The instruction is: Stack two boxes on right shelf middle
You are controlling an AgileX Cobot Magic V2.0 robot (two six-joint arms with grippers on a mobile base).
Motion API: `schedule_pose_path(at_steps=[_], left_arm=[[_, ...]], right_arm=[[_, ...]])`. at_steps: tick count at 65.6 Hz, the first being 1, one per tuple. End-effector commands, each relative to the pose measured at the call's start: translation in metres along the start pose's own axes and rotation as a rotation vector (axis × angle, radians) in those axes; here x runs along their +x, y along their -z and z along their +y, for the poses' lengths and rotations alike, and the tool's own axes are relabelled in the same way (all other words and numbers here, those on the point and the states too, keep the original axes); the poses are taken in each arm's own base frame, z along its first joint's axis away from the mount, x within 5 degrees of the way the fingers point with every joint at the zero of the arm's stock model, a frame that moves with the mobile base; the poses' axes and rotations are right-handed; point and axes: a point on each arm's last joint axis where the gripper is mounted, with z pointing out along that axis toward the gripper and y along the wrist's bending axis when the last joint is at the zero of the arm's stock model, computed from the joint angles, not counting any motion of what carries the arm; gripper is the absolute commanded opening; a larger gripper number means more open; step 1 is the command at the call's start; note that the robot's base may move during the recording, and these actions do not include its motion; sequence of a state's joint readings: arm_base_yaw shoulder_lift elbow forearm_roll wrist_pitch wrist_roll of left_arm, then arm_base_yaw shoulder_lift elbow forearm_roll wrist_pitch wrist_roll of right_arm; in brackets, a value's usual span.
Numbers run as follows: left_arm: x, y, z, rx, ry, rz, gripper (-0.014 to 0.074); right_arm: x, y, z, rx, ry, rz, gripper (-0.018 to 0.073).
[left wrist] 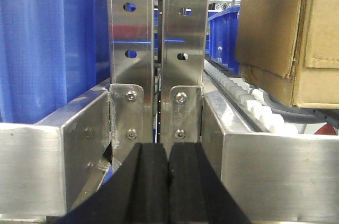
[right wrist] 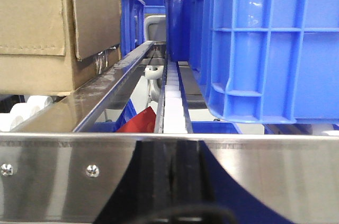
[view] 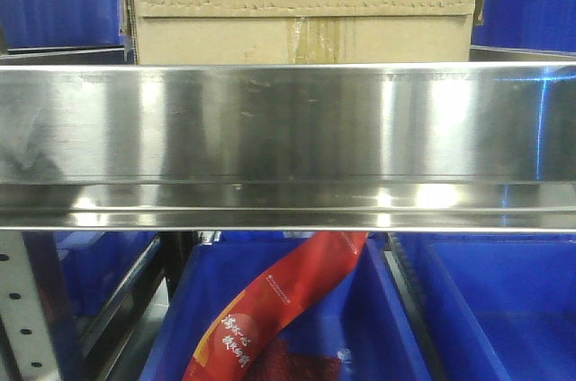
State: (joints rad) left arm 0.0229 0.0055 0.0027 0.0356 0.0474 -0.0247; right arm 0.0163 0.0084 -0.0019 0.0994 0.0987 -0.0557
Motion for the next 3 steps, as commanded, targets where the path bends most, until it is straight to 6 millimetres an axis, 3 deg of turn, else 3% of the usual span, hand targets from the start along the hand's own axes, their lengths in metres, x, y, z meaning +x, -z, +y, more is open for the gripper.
schedule_pose_path(at_steps=[1, 3], left_arm=[[-0.0022, 0.0006, 0.0002, -0.004, 0.001, -0.019, -0.0111], [-0.0022, 0.0006, 0.0002, -0.004, 0.001, -0.019, -0.0111]], right_arm=[[-0.0021, 0.0006, -0.0004, 0.006, 0.005, -0.032, -0.0153], [-0.0021, 0.0006, -0.0004, 0.006, 0.005, -0.032, -0.0153]])
